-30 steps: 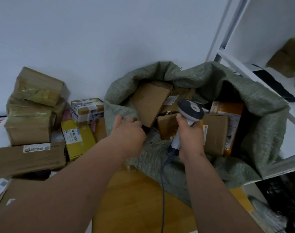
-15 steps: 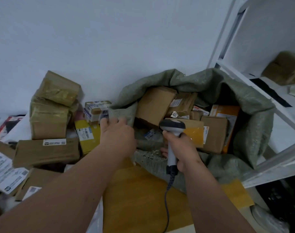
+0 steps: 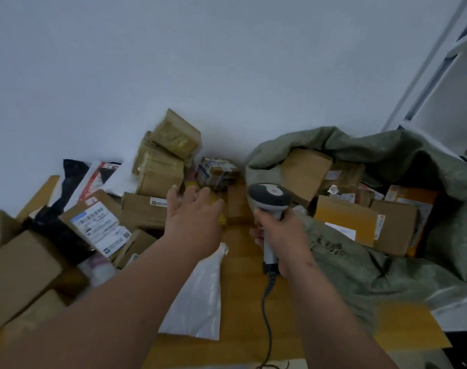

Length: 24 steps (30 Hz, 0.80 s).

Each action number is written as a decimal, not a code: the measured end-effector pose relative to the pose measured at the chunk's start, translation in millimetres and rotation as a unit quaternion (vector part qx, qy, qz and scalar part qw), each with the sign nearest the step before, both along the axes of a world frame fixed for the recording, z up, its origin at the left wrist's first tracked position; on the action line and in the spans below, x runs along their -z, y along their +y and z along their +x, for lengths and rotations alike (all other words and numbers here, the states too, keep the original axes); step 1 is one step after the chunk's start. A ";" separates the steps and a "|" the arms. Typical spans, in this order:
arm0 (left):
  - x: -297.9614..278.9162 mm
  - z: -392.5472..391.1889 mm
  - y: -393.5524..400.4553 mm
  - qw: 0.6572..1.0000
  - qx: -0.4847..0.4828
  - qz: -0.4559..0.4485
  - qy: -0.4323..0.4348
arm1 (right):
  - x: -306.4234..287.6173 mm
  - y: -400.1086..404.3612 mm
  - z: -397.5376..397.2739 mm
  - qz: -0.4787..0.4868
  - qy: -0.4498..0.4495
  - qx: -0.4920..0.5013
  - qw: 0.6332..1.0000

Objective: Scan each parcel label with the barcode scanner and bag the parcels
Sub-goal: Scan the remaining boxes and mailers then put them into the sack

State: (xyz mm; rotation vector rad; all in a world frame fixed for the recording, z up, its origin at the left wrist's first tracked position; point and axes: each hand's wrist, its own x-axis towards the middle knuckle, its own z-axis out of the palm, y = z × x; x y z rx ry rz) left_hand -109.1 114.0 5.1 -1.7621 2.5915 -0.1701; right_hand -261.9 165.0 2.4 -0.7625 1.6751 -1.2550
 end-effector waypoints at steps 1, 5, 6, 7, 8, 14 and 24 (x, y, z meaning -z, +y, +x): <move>2.2 17.3 2.9 1.000 -0.013 0.004 0.004 | 2.6 0.1 16.6 0.008 0.006 -0.014 1.000; 11.0 87.5 17.0 0.996 -0.075 0.027 0.034 | 16.5 3.7 80.4 0.029 0.003 -0.071 0.997; 12.9 104.5 21.2 0.994 -0.093 0.036 0.044 | 19.4 5.3 96.1 0.036 0.002 -0.089 0.995; 14.9 121.3 25.4 0.992 -0.111 0.045 0.050 | 22.6 7.2 111.9 0.041 0.005 -0.107 0.993; 17.2 137.9 29.8 0.989 -0.129 0.051 0.050 | 25.5 9.3 126.9 0.047 0.012 -0.123 0.991; 37.1 227.5 55.8 0.975 -0.204 0.081 0.035 | 43.2 21.1 207.2 0.081 0.037 -0.190 0.978; 100.6 298.7 110.5 0.969 -0.206 0.136 -0.025 | 96.4 45.6 283.6 0.165 0.074 -0.242 0.953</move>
